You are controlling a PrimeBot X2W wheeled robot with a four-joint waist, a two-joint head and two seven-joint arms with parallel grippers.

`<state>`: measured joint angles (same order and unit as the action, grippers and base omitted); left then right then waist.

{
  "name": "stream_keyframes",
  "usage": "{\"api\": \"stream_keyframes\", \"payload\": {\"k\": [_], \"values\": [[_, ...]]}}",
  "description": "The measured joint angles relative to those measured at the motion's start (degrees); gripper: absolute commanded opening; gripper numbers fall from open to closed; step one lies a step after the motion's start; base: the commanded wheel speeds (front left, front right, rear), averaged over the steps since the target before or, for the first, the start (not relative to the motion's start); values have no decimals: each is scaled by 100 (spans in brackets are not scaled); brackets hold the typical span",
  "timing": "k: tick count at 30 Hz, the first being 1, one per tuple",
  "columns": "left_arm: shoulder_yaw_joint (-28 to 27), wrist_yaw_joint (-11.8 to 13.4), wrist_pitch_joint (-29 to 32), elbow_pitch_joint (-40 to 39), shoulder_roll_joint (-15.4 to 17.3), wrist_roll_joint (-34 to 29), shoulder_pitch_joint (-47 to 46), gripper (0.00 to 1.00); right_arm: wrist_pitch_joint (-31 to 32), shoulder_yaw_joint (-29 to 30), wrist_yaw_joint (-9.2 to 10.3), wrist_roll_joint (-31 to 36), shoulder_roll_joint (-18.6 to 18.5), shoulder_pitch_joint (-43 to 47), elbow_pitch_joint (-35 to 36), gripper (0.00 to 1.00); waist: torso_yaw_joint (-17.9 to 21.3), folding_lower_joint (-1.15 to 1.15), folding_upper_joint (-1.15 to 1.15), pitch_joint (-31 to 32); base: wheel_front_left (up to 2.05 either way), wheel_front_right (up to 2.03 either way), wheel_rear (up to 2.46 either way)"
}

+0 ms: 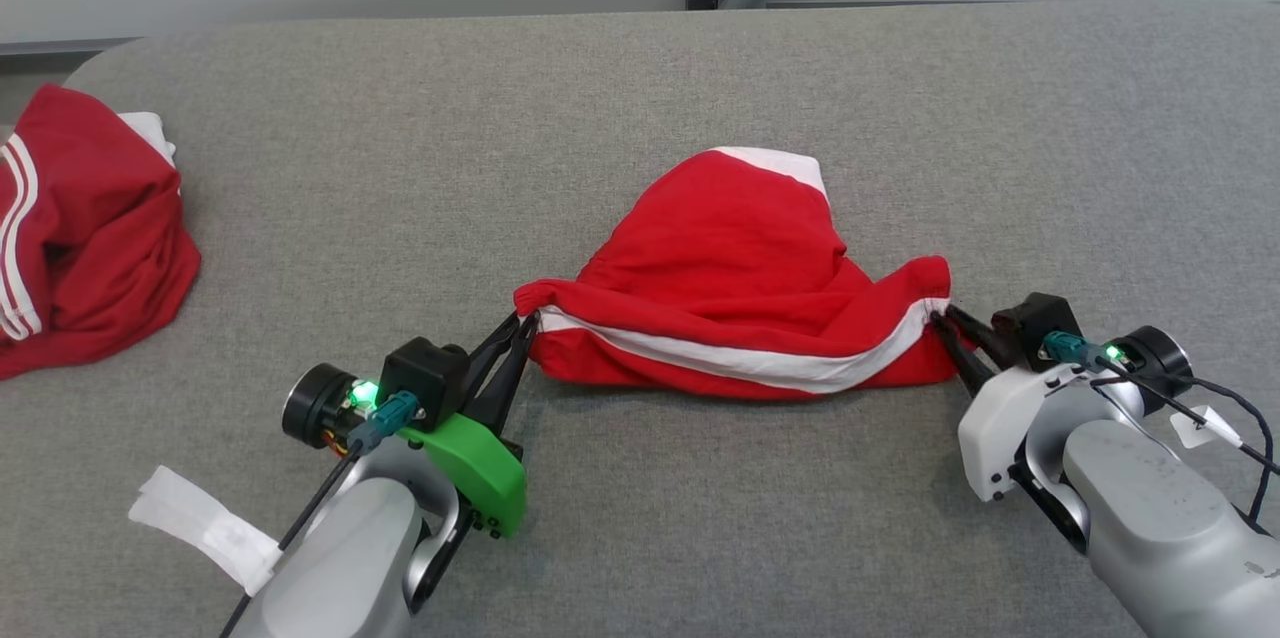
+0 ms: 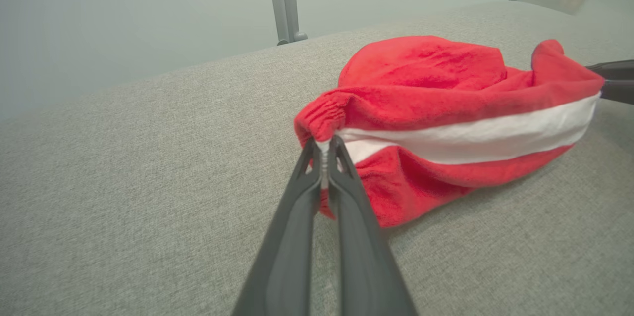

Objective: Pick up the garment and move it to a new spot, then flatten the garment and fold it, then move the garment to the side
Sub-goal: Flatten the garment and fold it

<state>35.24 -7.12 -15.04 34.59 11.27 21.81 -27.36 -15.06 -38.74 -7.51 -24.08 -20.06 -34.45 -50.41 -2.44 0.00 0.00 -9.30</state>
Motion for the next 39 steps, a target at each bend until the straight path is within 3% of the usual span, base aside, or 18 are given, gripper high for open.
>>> {"api": "stream_keyframes", "payload": {"k": [9, 13, 23, 26, 34, 39], "values": [[-102, -19, 0, -48, 8, -18, 129, 0, 0, -182, 0, -96, -131, -21, 365, 0, 40, 0, 0, 128, 0, 0, 0], [-243, -22, 0, -325, 32, 101, 230, 0, 0, 18, 0, -505, -321, 68, 847, 0, 113, 0, 0, 279, 0, 0, 0], [68, -29, 34, -1195, 404, 731, 91, 0, 399, -179, -2, -2009, -1418, 26, 2042, 0, 384, 0, 0, 804, 0, 0, 0], [209, -36, 160, -1483, 565, 1138, -310, 0, 469, -4, -1, -2349, -1819, -132, 2294, 0, 455, 0, 0, 950, 0, 0, 0], [612, -37, 641, -2018, 956, 2187, -1631, 0, 1332, 57, -2, -3355, -2434, -752, 2936, 0, 616, 0, 0, 1226, 0, 0, 0], [898, -38, 743, -2063, 1113, 2548, -2207, 0, 1446, 281, -3, -3696, -2722, -1222, 3048, 0, 682, 0, 0, 1325, 0, 0, 0]]}}
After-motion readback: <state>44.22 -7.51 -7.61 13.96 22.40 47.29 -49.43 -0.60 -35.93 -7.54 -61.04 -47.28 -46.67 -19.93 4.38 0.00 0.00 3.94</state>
